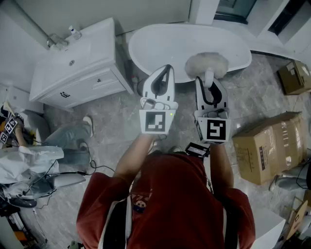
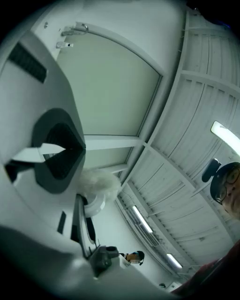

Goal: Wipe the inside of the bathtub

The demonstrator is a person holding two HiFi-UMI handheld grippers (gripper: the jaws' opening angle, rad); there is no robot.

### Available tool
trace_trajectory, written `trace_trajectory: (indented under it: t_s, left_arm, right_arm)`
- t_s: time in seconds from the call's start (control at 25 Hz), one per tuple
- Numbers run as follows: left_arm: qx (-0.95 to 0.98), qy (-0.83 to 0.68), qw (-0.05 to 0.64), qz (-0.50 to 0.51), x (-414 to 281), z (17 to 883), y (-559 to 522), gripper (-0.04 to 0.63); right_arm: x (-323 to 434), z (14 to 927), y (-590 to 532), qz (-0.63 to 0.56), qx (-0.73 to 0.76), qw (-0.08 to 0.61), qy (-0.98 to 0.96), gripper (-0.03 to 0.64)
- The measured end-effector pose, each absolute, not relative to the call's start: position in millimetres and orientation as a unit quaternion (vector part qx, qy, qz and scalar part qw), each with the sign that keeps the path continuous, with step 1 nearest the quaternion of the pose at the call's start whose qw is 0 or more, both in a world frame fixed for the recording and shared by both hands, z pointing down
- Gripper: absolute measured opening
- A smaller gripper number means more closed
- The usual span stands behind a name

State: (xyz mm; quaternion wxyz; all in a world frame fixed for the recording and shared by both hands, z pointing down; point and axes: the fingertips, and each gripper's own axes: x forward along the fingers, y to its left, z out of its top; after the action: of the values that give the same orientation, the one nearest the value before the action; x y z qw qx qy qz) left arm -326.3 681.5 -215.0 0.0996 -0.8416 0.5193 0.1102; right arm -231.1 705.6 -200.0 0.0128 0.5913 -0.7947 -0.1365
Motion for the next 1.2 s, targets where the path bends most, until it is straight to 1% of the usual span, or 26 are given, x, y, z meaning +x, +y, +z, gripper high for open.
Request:
trace_trajectory:
  t_s: [0.84,1.2]
  left_arm:
    - [-0.835,0.532,0.102,0.093,-245,-198,683,0.015]
    - [-0.838,0.529,0.098,0.092,-232,-189,660,0.015]
  right_arm:
    - [-147,-161,703,-0.092,0.586,0.012,-0.805,0.107]
    - [-133,-148,679,-0.086,0.59,0.026,-0.803,0.108]
